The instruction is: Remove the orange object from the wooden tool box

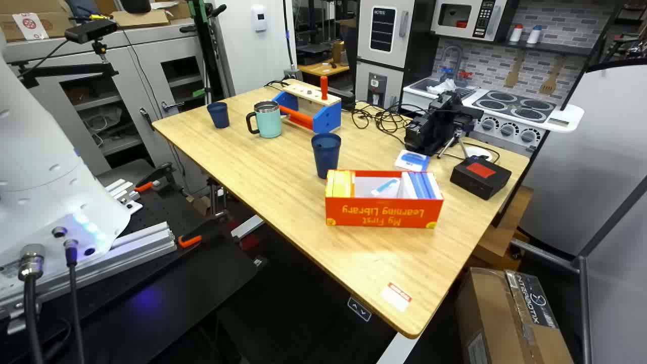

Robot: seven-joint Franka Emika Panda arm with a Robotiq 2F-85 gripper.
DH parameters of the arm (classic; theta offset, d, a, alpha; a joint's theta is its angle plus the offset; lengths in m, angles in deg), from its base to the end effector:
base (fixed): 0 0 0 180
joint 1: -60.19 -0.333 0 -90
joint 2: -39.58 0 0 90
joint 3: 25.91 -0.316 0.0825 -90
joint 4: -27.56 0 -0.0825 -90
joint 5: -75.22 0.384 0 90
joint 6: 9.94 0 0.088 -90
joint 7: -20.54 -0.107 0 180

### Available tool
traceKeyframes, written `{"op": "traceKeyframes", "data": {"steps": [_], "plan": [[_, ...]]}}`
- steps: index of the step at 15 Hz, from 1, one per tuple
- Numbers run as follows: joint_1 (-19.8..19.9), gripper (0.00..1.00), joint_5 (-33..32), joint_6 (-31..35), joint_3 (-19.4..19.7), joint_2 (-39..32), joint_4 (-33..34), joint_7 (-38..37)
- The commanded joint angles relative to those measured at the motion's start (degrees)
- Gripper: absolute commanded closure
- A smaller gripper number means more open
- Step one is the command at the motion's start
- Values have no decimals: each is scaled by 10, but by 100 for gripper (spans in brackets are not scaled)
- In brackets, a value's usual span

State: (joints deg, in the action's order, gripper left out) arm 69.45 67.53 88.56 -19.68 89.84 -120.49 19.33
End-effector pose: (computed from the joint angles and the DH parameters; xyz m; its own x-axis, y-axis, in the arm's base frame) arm 0.2772 -0.0942 0.5205 0.9728 -0.2312 0.0108 -0.2315 -0.9716 0.0491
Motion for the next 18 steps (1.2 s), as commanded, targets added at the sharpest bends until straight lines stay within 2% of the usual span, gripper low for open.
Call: {"op": "traceKeyframes", "data": {"steps": [1,8,11,14,18], "plan": [[-2,0,-1,-1,1,0,1,-1],[-5,0,-6,14,4,-8,4,10],[-18,0,-21,49,9,-93,59,46],[-25,0,-43,73,6,-196,141,80],[-45,0,-52,73,3,-340,275,146]]}}
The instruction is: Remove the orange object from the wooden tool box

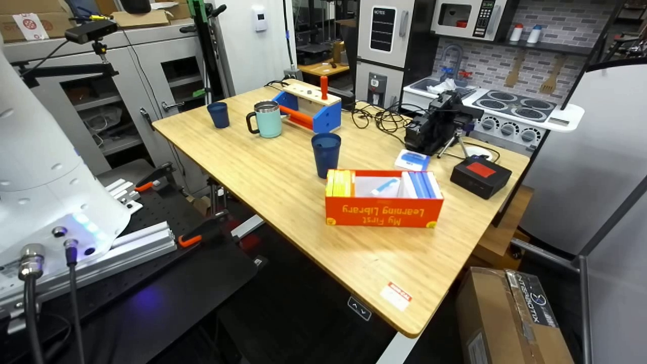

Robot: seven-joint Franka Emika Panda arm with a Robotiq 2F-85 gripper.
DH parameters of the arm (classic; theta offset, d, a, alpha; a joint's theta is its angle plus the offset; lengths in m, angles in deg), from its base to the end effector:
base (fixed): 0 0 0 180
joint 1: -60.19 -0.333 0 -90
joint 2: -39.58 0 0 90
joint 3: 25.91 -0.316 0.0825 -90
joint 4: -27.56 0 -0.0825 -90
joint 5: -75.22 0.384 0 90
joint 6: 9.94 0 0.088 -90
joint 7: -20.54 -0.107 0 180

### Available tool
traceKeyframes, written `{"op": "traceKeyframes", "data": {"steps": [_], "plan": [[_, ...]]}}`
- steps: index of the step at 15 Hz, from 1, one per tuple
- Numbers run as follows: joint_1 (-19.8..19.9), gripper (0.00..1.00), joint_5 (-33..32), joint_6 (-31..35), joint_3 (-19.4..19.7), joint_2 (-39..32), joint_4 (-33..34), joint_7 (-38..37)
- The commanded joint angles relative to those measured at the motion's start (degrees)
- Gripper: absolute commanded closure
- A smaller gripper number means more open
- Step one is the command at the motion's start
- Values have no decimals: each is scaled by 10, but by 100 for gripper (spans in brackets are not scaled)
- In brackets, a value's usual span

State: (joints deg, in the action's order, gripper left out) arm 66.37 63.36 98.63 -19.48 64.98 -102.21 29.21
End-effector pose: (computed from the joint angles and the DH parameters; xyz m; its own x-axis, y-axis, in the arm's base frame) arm 0.4134 -0.1133 0.5377 0.9990 0.0028 0.0437 -0.0042 -0.9871 0.1601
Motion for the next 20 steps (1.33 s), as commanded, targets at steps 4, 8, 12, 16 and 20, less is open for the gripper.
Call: {"op": "traceKeyframes", "data": {"steps": [4,8,12,16,20], "plan": [[-29,0,-12,-16,-8,-199,196,103],[-35,0,13,46,-18,-270,256,142],[-36,0,83,88,-39,-333,296,217],[-35,0,122,74,-67,-390,333,294],[-35,0,95,96,-79,-446,363,351]]}}
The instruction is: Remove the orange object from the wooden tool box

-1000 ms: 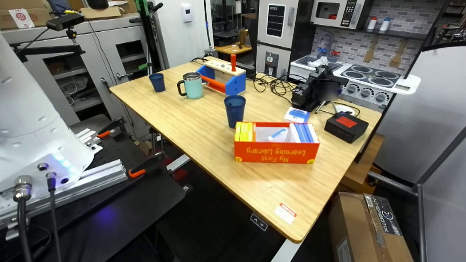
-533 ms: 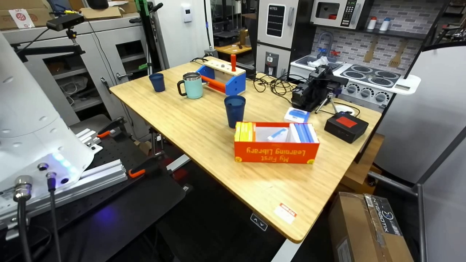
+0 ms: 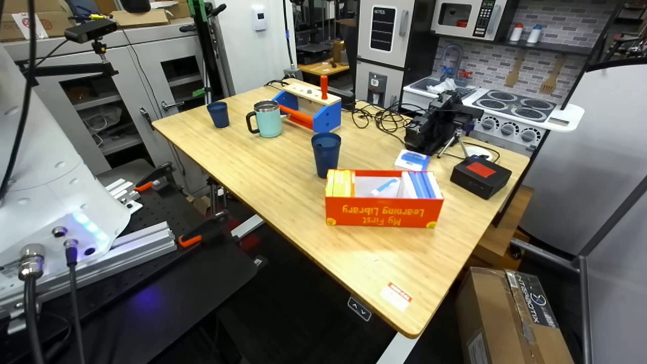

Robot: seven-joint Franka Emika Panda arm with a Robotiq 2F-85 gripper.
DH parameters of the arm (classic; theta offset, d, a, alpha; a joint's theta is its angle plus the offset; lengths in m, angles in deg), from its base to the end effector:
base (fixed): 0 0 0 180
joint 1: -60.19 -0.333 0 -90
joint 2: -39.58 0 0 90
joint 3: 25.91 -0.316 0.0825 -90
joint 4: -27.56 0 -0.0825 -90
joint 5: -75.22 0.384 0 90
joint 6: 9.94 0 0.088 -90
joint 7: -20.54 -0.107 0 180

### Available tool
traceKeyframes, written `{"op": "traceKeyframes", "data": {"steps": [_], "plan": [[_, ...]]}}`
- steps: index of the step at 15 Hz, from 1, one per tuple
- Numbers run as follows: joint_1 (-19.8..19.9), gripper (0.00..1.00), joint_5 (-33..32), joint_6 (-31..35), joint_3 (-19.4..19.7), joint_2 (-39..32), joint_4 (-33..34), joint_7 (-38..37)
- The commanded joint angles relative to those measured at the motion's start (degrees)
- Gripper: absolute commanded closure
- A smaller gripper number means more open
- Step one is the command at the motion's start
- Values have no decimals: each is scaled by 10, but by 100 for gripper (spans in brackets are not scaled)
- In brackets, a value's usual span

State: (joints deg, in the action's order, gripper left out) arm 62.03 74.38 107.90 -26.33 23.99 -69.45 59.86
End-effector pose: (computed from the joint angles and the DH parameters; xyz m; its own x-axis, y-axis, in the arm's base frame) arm 0.6478 -0.0172 0.4453 0.7826 0.6193 0.0633 0.6159 -0.7850 0.0668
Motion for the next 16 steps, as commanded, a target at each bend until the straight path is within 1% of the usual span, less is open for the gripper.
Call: {"op": "traceKeyframes", "data": {"steps": [1,3,4,5,7,11,13,14,16], "plan": [[8,0,-21,11,-11,-49,42,59],[10,0,-27,18,-15,-77,56,91],[9,0,-35,-3,-14,-80,64,96],[8,0,-26,15,-13,-68,38,71],[8,0,-32,14,-14,-78,49,79],[8,0,-33,11,-14,-78,55,83],[12,0,-17,35,-18,-95,56,82],[14,0,-5,61,-22,-101,48,78],[15,0,18,151,-28,-107,15,60]]}}
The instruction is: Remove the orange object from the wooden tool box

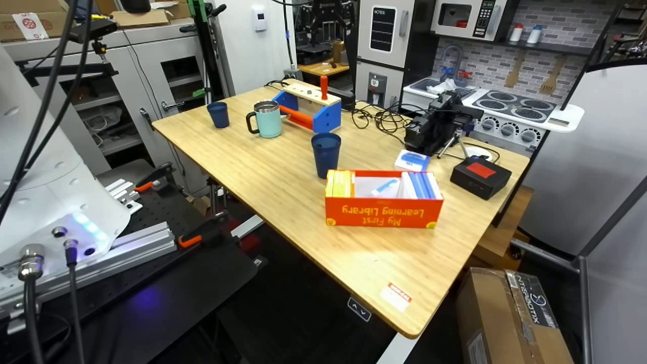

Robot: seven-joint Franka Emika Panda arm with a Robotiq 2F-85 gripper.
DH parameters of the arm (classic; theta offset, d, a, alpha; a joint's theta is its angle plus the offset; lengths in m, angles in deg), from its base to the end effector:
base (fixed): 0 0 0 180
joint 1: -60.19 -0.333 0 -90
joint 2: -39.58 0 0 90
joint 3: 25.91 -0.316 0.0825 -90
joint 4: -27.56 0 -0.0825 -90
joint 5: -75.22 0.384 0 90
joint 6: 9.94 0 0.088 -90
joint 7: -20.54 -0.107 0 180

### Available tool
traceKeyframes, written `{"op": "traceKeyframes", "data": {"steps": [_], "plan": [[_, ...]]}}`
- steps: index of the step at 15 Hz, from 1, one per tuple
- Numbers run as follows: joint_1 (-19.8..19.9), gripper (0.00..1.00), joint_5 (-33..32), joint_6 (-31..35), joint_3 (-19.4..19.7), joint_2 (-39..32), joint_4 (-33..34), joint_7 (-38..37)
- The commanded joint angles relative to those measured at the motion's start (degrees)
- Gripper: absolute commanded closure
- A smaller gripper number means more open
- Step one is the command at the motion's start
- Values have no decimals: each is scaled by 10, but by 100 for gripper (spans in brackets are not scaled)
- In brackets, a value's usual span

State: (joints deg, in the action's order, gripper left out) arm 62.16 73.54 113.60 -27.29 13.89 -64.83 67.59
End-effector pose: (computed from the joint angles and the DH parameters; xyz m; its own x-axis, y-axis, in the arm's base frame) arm 0.6867 -0.0103 0.3760 0.6774 0.7336 0.0536 0.7294 -0.6794 0.0802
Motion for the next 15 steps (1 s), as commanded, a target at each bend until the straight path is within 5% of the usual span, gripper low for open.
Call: {"op": "traceKeyframes", "data": {"steps": [1,7,15], "plan": [[11,0,30,145,-21,-12,-48,-31],[-7,0,-2,357,-32,-59,-118,-129],[18,0,-27,400,-66,-86,-113,-178]]}}
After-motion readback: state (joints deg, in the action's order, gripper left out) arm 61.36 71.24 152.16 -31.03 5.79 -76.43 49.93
